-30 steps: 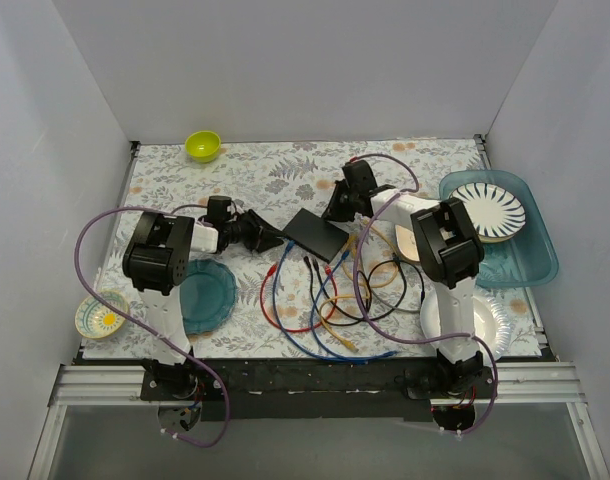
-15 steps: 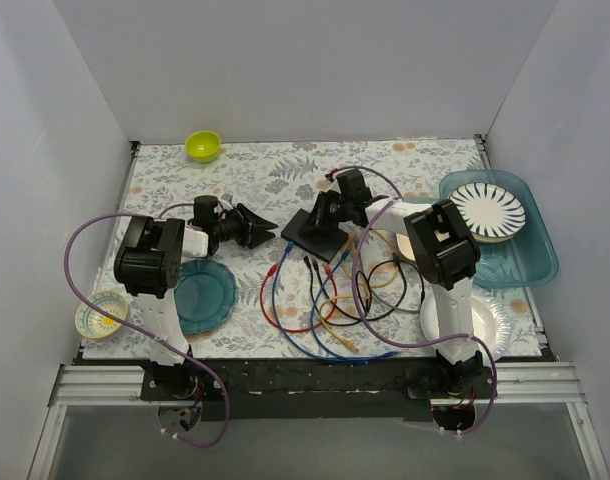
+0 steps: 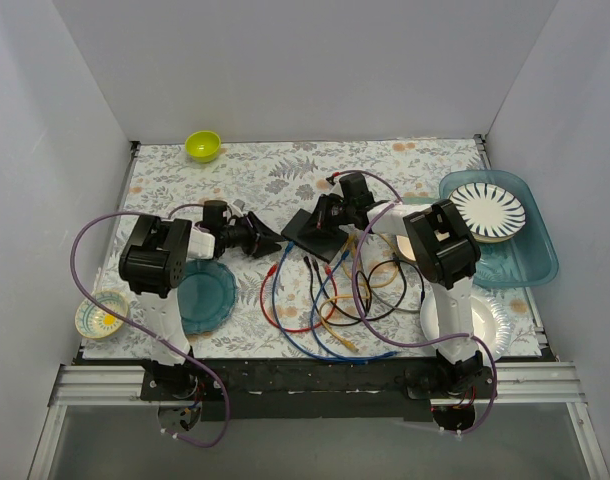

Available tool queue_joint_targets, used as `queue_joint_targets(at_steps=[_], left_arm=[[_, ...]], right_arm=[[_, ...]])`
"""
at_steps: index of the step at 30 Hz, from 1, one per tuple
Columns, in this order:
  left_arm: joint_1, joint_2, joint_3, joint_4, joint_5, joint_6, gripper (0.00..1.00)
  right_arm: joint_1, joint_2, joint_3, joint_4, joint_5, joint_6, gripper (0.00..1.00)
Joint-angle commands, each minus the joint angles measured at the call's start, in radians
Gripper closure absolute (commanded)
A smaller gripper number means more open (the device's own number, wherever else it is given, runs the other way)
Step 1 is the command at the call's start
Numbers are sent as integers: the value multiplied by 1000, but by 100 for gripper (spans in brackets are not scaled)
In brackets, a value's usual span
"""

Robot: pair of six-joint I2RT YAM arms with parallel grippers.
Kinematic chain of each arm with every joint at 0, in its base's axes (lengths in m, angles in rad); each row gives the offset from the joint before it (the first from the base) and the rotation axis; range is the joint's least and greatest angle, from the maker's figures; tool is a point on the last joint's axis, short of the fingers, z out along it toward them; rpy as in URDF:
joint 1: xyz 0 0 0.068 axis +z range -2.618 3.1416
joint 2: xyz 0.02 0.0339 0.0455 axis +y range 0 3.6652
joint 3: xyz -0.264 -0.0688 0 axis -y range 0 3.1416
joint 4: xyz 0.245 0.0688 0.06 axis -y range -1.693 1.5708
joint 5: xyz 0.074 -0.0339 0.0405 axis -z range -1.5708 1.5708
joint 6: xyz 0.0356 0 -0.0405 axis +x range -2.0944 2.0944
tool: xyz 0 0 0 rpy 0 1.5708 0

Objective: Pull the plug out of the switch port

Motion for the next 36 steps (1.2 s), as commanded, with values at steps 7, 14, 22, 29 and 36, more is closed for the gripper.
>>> queue_joint_targets(at_steps=[7, 14, 22, 29, 36], left_arm=[[-58, 69, 89, -76, -15, 72, 65], [-69, 98, 109, -77, -22, 69, 67], [-70, 121, 120, -90, -40, 62, 74], [-87, 115, 115, -90, -115, 21, 74], [-96, 92, 72, -84, -198, -52, 70]], right_arm=[[5, 70, -38, -107, 76, -35, 88], [3, 86, -21, -115, 75, -37, 88], [3, 93, -7, -124, 72, -40, 88], [3, 95, -4, -134, 84, -44, 88], [3, 93, -18, -132, 86, -43, 88]])
